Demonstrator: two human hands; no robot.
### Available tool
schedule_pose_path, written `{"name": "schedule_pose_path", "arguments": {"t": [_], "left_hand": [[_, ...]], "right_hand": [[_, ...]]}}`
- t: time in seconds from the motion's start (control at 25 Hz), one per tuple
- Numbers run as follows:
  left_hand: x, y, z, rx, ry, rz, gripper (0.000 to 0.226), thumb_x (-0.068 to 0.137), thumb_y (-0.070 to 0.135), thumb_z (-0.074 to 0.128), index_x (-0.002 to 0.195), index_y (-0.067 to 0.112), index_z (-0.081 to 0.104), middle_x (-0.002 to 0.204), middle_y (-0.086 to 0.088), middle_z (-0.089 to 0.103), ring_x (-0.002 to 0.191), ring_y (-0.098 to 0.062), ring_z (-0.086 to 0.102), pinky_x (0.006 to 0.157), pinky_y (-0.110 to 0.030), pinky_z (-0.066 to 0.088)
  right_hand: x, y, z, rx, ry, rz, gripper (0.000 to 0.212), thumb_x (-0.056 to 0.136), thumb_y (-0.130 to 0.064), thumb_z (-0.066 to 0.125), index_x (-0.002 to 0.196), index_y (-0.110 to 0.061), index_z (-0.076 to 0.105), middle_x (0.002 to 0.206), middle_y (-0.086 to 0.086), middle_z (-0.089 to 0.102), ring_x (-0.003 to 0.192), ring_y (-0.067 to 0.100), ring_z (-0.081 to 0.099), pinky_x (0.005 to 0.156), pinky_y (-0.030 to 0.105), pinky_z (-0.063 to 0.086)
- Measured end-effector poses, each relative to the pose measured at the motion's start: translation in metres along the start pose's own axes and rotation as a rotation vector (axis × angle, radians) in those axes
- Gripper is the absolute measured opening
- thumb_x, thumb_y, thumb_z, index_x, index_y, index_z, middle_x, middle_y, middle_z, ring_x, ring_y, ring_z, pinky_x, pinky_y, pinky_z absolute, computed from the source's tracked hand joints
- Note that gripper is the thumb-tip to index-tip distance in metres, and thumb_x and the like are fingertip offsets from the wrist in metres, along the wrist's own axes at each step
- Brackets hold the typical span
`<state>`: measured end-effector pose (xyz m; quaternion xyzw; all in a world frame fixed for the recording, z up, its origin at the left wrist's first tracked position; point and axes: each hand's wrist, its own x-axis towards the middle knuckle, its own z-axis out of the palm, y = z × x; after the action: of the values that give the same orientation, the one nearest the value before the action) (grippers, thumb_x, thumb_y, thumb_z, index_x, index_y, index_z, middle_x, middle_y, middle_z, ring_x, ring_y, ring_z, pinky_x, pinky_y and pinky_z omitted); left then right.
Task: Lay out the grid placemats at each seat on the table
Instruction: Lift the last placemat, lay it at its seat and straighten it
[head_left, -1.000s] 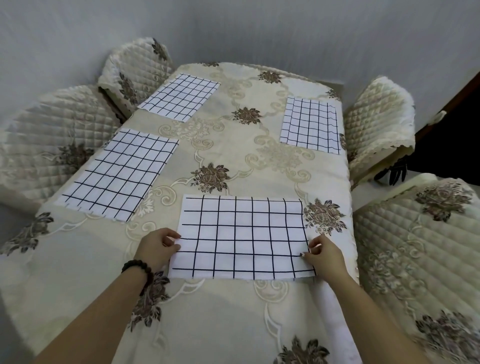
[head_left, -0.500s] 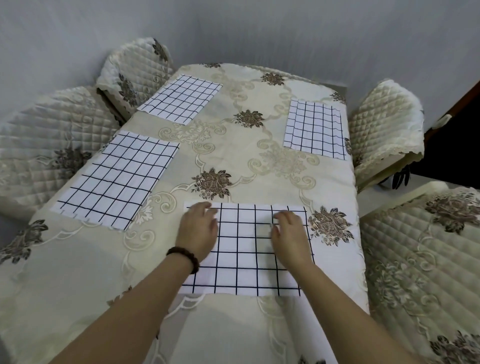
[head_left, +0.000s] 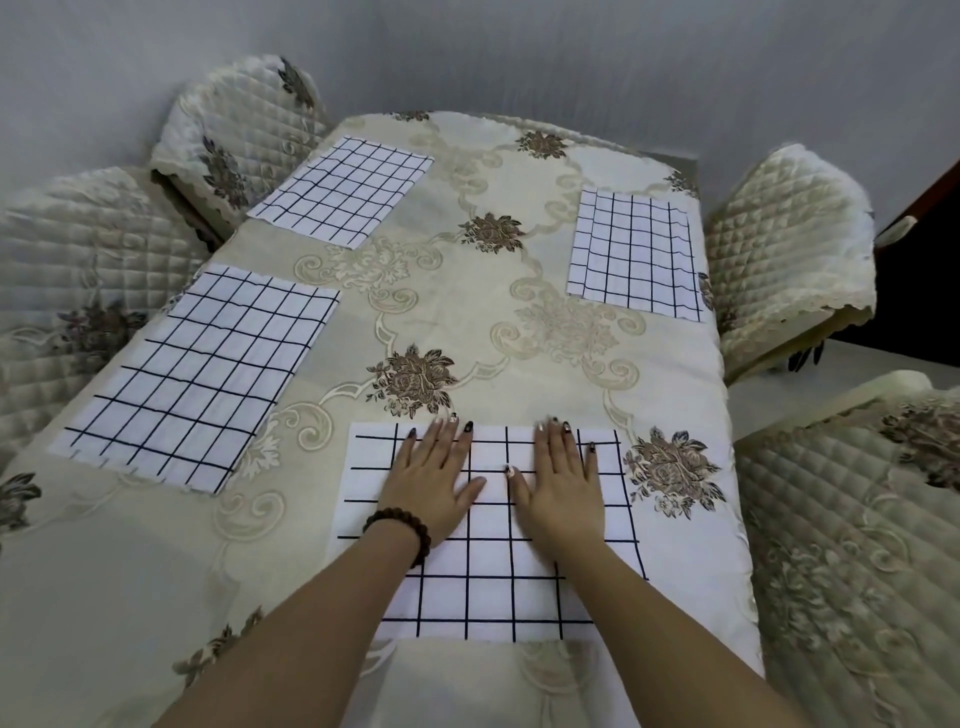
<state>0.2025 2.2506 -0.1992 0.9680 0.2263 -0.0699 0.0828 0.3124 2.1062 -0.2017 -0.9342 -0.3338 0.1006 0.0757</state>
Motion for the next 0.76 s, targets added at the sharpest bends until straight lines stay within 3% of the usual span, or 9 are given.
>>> {"name": "schedule_pose_path", "arguments": {"t": [0.24,0.32,0.4,0.48,0.6,0.68,0.76], "left_hand": [[-0.011,-0.057,-0.011,0.034,-0.005,-0.297,0.074,0.09,0.059,0.002,0.15,0.017,-0.008,0.16,-0.005,-0.007,0.147,-0.021,-0.01,0.118,-0.046,-0.007],[-0.022,-0.061,-0.022,-0.032,0.084,-0.365,0.068,0.096,0.05,0.012,0.151,0.012,-0.003,0.16,-0.009,-0.004,0.147,-0.023,-0.008,0.118,-0.047,-0.006],[-0.043,-0.045,-0.026,-0.047,0.235,-0.276,0.063,0.097,0.04,0.017,0.15,0.007,0.011,0.159,-0.012,0.008,0.147,-0.026,0.003,0.117,-0.045,-0.005],[-0.071,-0.018,-0.017,-0.01,0.266,-0.117,0.061,0.093,0.033,0.024,0.144,0.002,0.031,0.153,-0.014,0.029,0.143,-0.028,0.024,0.115,-0.044,0.005],[-0.1,0.009,0.008,-0.046,0.095,-0.063,0.056,0.096,0.032,0.021,0.133,0.004,0.051,0.141,-0.011,0.05,0.132,-0.026,0.046,0.111,-0.038,0.008],[-0.104,0.01,0.02,-0.089,0.048,-0.117,0.063,0.099,0.037,0.008,0.133,0.006,0.051,0.139,-0.009,0.053,0.13,-0.024,0.048,0.11,-0.035,0.007],[-0.104,0.007,0.025,-0.054,0.063,-0.147,0.064,0.098,0.041,0.008,0.136,0.009,0.047,0.141,-0.007,0.05,0.132,-0.023,0.045,0.111,-0.036,0.007]], "right_hand": [[-0.006,0.045,-0.026,-0.049,-0.103,0.11,0.072,0.094,-0.056,0.011,0.151,-0.017,-0.009,0.16,0.0,-0.014,0.147,0.016,-0.011,0.117,0.044,-0.009],[-0.009,0.038,-0.029,-0.004,-0.045,0.1,0.068,0.096,-0.049,0.014,0.151,-0.013,-0.003,0.161,0.003,-0.009,0.148,0.018,-0.007,0.118,0.046,-0.007],[-0.024,0.015,-0.026,0.025,0.129,0.004,0.067,0.093,-0.042,0.014,0.15,-0.008,0.012,0.16,0.007,0.006,0.148,0.022,0.004,0.118,0.044,-0.006],[-0.05,-0.016,-0.013,0.007,0.204,-0.114,0.062,0.09,-0.034,0.025,0.145,-0.005,0.031,0.154,0.011,0.03,0.145,0.024,0.019,0.116,0.043,0.002],[-0.082,-0.053,0.014,0.029,0.058,-0.175,0.056,0.087,-0.031,0.036,0.138,-0.009,0.046,0.146,0.006,0.046,0.138,0.021,0.034,0.112,0.041,0.007],[-0.09,-0.061,0.024,0.043,0.015,-0.15,0.055,0.087,-0.033,0.037,0.136,-0.01,0.05,0.144,0.003,0.047,0.133,0.02,0.045,0.111,0.04,0.007],[-0.091,-0.057,0.027,0.019,0.023,-0.111,0.057,0.09,-0.037,0.034,0.14,-0.011,0.045,0.148,0.002,0.041,0.136,0.019,0.041,0.112,0.04,0.004]]}}
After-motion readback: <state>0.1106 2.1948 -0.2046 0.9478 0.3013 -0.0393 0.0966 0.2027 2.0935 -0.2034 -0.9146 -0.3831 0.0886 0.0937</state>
